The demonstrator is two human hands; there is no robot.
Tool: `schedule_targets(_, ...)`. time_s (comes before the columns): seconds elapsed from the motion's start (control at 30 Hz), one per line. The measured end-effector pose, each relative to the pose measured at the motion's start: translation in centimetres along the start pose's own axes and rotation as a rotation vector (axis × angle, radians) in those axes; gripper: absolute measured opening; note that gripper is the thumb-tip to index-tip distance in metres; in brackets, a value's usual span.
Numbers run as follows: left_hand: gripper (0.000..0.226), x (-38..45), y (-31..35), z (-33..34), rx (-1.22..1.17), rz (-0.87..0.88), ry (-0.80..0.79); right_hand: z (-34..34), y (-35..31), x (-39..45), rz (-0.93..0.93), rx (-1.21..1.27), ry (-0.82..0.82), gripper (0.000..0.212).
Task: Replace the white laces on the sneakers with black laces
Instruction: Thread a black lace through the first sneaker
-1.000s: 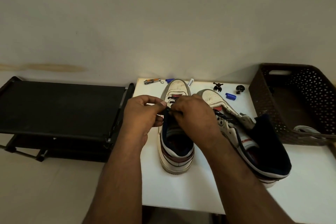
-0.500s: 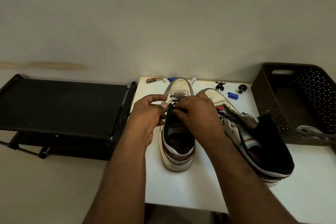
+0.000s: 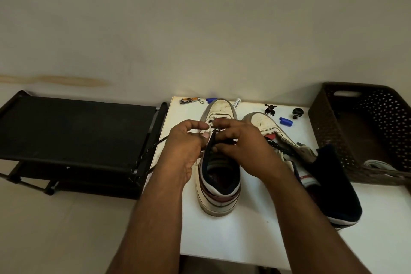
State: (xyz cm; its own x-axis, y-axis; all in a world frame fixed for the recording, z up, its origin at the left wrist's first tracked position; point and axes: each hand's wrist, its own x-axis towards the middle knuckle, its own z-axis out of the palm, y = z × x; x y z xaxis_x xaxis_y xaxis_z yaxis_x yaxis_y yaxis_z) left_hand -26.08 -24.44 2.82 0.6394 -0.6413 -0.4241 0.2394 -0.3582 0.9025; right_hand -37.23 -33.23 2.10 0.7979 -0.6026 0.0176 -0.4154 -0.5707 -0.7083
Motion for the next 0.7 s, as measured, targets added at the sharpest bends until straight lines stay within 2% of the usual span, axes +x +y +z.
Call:
schedule_targets(0.07, 0.02, 0.3, 0.0, 0.2, -0.008, -0.018, 0.011, -0.3, 0.3, -0.1, -0.024, 0.054, -0.066, 0.022)
schedule_targets(0.2, 0.029, 0.6, -0.2, 0.7, 0.058, -0.014, 0.011, 0.1, -0.2, 0.0, 0.017, 0.023, 0.038, 0.019)
schedule_targets(0.37, 0.034, 0.4, 0.0, 0.8, -0.064, 0.045, 0.17, 0.5, -0.3, -0.1, 0.1, -0.028, 0.148, 0.03)
schedule_targets(0.5, 0.034, 0.2, 0.3, -0.7, -0.198, 0.167, 0.316, 0.0, 0.4, -0.3, 0.116, 0.088, 0.13, 0.021)
schedule_targets(0.57, 0.037, 0.2, 0.7, -1.9, -0.356, 0.248, 0.436, -0.3, 0.7, -0.3, 0.114, 0.153, 0.13, 0.019)
schedule_targets(0.63, 0.042, 0.2, 1.3, -3.3, -0.563, 0.338, 0.685, -0.3, 0.9, -0.2, 0.107, 0.119, 0.147, 0.019)
schedule_targets(0.7, 0.04, 0.1, 1.4, -4.8, -0.641, 0.372, 0.965, -0.2, 1.0, 0.0, 0.085, 0.007, 0.168, 0.021)
